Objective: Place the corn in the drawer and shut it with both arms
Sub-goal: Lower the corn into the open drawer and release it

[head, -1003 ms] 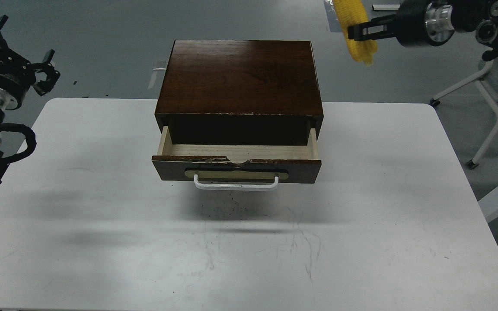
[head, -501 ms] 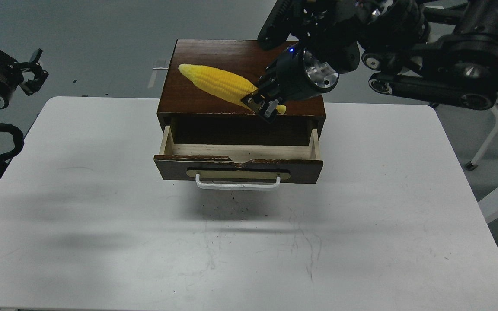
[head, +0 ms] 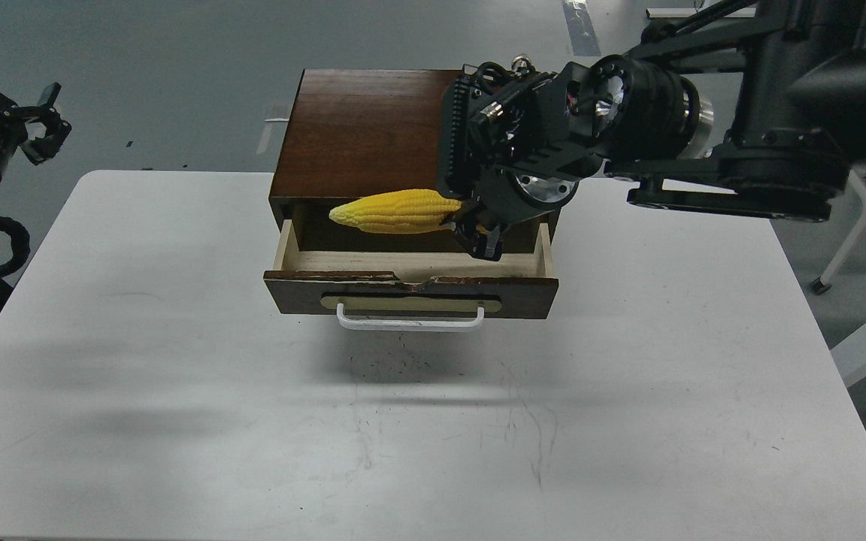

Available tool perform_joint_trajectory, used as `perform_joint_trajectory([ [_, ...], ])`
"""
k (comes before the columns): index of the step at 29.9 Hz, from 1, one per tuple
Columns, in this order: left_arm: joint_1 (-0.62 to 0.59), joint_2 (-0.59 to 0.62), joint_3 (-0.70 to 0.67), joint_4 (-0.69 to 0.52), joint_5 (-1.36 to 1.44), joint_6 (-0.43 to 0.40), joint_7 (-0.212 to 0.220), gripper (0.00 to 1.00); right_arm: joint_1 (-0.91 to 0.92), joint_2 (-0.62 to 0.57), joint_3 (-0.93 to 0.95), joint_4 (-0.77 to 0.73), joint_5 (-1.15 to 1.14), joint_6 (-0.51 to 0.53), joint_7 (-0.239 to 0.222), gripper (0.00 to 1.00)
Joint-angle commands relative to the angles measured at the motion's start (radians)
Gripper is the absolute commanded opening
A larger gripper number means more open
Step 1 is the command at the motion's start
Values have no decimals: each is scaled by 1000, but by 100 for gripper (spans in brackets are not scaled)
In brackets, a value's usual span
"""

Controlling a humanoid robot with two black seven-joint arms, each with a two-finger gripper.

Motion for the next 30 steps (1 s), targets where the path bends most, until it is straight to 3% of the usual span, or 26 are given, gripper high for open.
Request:
perform_joint_trajectory([
  [1, 1, 1, 0, 0, -2, 0, 1, 98, -9, 2, -1, -5, 12, 0, -1, 16],
  [5, 1, 4, 0, 0, -4, 0, -3, 98, -38, 2, -1, -5, 12, 0, 0, 27],
  [9, 1, 6, 0, 0, -6, 0, -5, 98, -69, 2, 1, -14, 12, -8, -6, 47],
  [14, 1, 13, -2, 0, -6, 0, -5, 98, -78, 4, 5, -31, 12, -9, -6, 59],
  [27, -9, 28, -8, -6, -7, 0, 1, 97, -84, -4, 74, -56, 94, -20, -6, 73],
  [30, -21, 73, -17, -40, -12, 0, -2, 90, -95, -13, 175, -112, 107, -23, -4, 79],
])
